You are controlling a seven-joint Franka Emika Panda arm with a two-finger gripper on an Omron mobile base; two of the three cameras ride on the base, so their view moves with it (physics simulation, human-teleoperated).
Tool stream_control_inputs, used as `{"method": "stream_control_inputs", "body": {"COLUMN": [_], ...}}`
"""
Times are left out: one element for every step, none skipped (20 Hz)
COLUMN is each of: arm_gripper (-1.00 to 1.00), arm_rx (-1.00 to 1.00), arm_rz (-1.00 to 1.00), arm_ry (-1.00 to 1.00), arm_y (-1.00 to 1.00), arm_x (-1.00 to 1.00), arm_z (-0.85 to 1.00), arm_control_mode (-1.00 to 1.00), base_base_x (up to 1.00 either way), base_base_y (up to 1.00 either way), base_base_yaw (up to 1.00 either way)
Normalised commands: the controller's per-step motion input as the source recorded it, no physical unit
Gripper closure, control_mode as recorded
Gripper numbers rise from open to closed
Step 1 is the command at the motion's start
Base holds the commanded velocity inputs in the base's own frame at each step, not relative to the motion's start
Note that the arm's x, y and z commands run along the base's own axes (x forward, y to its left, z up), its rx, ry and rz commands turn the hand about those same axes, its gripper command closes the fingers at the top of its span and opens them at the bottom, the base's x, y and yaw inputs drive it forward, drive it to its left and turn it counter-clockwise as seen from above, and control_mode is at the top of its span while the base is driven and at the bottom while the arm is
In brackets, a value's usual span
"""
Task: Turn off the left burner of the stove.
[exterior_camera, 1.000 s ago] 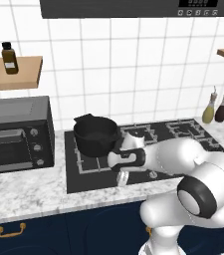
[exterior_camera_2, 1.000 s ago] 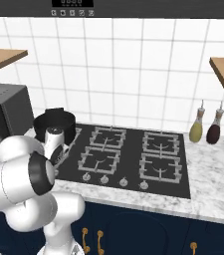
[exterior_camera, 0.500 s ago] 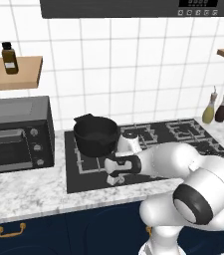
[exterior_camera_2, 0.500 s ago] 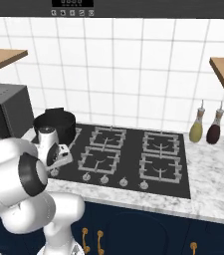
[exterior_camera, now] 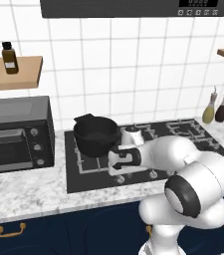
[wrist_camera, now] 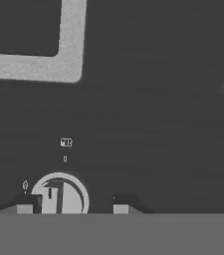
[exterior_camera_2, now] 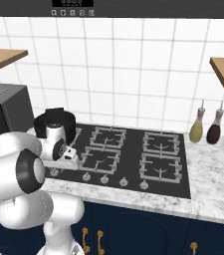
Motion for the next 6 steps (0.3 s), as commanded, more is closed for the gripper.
{"method": "stream_control_inputs", "body": {"arm_gripper": [1.0,1.0,1.0,1.0,1.0,1.0], "arm_rx": [0.09,0.07,0.05,0.03,0.03,0.0], "arm_rz": [-0.69,-0.67,-0.67,-0.6,-0.48,-0.31], "arm_ry": [0.0,0.0,0.0,0.0,0.0,-0.08], "arm_y": [-0.64,-0.62,-0.56,-0.55,-0.45,-0.65], "arm_x": [-0.24,-0.34,-0.38,-0.65,-0.64,-0.6], "arm_z": [0.0,0.0,0.0,0.0,0.0,0.0], "arm_control_mode": [-1.0,-1.0,-1.0,-1.0,-1.0,-1.0], "base_base_x": [0.0,0.0,0.0,0.0,0.0,0.0], "base_base_y": [0.0,0.0,0.0,0.0,0.0,0.0], "base_base_yaw": [0.0,0.0,0.0,0.0,0.0,0.0]}}
